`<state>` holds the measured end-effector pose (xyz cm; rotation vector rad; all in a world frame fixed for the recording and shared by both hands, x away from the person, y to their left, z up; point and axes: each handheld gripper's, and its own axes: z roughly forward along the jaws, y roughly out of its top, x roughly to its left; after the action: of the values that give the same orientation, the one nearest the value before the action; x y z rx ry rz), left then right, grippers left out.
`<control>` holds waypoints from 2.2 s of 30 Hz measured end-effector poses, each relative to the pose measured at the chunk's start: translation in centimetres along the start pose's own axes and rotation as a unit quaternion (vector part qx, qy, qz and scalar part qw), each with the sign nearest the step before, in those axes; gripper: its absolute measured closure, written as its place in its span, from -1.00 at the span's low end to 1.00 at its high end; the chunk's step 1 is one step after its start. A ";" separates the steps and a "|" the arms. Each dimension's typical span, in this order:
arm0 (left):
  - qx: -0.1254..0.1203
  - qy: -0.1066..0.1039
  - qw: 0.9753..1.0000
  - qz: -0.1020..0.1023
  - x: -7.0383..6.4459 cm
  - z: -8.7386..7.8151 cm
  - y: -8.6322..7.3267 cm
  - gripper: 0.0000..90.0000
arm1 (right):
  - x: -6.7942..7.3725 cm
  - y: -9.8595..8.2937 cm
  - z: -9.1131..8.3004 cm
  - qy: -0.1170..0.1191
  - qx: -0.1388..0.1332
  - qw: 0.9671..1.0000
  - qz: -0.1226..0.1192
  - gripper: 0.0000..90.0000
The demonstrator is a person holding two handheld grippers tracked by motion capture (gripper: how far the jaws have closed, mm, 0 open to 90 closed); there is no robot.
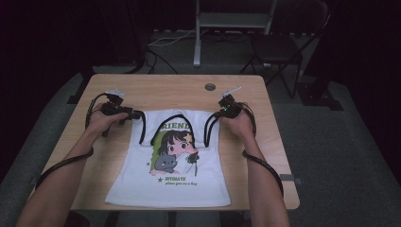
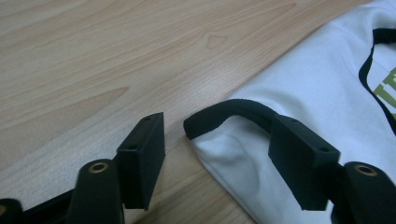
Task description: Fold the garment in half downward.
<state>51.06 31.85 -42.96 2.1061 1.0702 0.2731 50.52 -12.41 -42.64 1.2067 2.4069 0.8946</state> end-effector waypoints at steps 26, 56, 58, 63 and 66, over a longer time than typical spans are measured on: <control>-0.073 -0.017 0.995 -0.067 0.5 -1.5 2.8 0.85 | -2.8 1.7 -2.1 0.080 -0.062 0.986 0.132 0.87; -0.145 -0.014 0.987 -0.064 0.3 -5.7 6.8 0.86 | -3.3 5.9 -6.3 0.113 -0.153 0.969 0.159 0.88; -0.145 -0.013 0.988 -0.061 0.4 -5.9 7.0 0.86 | -3.4 6.0 -6.4 0.112 -0.155 0.968 0.160 0.88; -0.154 -0.011 0.986 -0.061 0.3 -6.3 7.4 0.85 | -3.5 6.2 -6.7 0.113 -0.160 0.967 0.162 0.89; -0.157 -0.013 0.986 -0.059 0.2 -6.5 7.6 0.85 | -3.6 6.4 -7.0 0.115 -0.165 0.966 0.162 0.89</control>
<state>52.64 32.56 -33.05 1.7557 1.0568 0.3336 52.93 -15.14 -33.15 1.4483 2.1321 1.5433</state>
